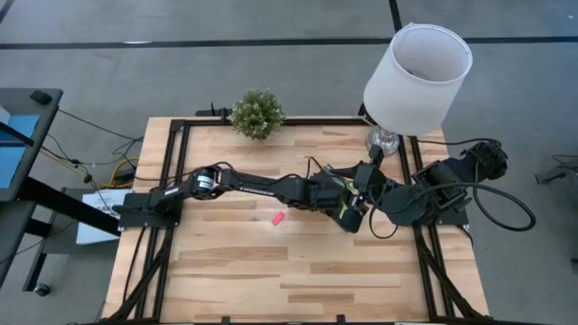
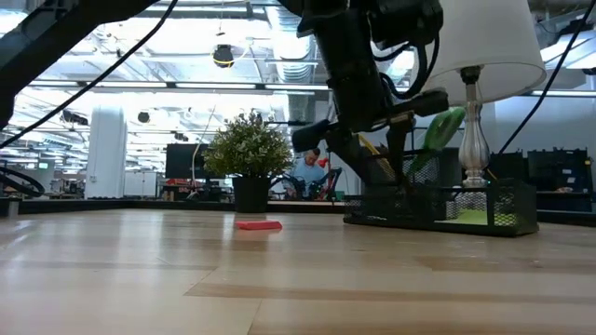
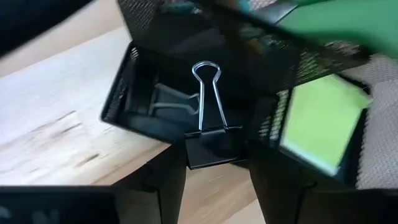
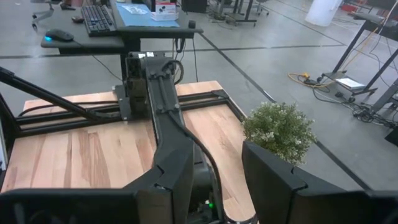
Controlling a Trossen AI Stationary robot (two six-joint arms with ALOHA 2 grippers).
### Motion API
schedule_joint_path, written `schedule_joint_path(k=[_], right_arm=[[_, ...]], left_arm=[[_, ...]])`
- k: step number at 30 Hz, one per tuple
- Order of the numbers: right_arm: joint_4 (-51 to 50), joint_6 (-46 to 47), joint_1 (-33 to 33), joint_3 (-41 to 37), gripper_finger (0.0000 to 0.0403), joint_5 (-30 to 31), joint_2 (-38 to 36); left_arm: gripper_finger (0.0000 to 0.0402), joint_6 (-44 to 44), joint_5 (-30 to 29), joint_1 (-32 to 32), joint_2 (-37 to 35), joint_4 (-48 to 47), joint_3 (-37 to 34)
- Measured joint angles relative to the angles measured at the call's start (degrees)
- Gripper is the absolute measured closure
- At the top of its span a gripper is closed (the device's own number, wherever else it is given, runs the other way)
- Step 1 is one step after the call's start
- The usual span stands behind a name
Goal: Pick and place office supplies into organizer
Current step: Put the black binder clip on the black desk organizer, then put the pink eraser on the black desk organizer
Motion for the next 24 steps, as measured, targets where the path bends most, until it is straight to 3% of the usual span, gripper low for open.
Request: schedule_joint_path(k=[11, 24], right_arm=[[0.00, -0.01, 0.00, 0.00, 0.0274, -0.01, 0.00], [0.00, 0.00, 0.00, 0.00, 0.0274, 0.00, 0.00]], left_arm=[[0.0243, -0.50, 8.43, 0.60, 0.00, -0.45, -0.04], [0.0225, 1.80, 6.69, 1.37, -0.26, -0.54, 2.86]])
